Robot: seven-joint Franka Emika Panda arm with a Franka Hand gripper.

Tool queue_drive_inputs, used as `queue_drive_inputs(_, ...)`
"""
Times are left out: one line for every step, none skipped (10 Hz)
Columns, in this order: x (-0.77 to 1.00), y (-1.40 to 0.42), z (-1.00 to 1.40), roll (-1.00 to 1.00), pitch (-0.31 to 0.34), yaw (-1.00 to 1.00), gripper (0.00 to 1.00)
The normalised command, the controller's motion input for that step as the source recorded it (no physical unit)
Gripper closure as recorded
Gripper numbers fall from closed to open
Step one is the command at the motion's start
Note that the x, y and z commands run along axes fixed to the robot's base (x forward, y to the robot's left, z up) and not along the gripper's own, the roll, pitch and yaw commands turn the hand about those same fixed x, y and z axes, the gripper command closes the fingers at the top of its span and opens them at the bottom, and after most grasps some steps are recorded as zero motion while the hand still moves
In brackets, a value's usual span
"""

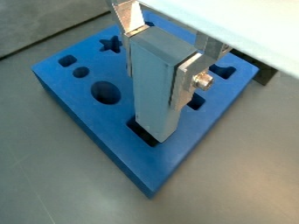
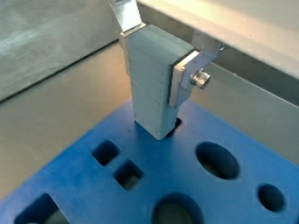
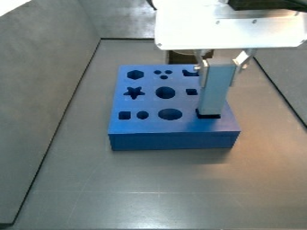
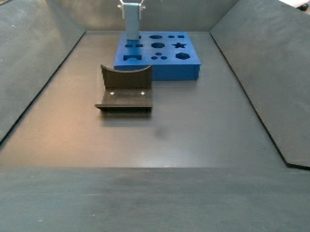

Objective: Insert the rectangle object.

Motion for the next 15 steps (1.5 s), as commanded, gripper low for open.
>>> queue_drive_inputs(-0.11, -0.18, -0.28, 0.02, -0.041, 0.01, 1.0)
queue_drive_inputs(0.02, -0.21, -0.4, 0.09, 0.0, 0.04, 1.0)
queue_drive_inputs(0.11, -0.15, -0.53, 0.16, 0.0, 0.08, 1.0)
queue_drive_inputs(0.19, -0.15, -0.63, 0.2, 0.0, 0.08, 1.0)
queue_drive_inputs(0.1, -0.07, -0.69, 0.21, -0.024, 0.12, 1.0)
queue_drive_inputs(0.05, 0.0, -0.76, 0.2, -0.051, 0.15, 1.0)
queue_drive_inputs(0.0, 0.0, -0.77, 0.16, -0.07, 0.18, 1.0)
queue_drive_inputs(0.0, 0.1, -0.81, 0.1, -0.057, 0.17, 1.0)
queue_drive_inputs(0.0, 0.04, -0.87, 0.01, 0.0, 0.05, 1.0)
queue_drive_inputs(0.06, 0.05, -0.85, -0.03, 0.12, -0.08, 1.0)
queue_drive_inputs(0.0, 0.11, -0.84, -0.07, 0.154, -0.17, 1.0)
queue_drive_inputs(0.0, 0.03, -0.88, -0.04, 0.157, -0.16, 1.0)
queue_drive_inputs(0.0, 0.0, -0.97, -0.02, 0.099, -0.13, 1.0)
queue_drive_inputs(0.0, 0.02, -0.31, -0.14, -0.037, 0.0, 1.0)
queue_drive_inputs(0.0, -0.01, 0.0, 0.01, 0.006, 0.0, 1.0)
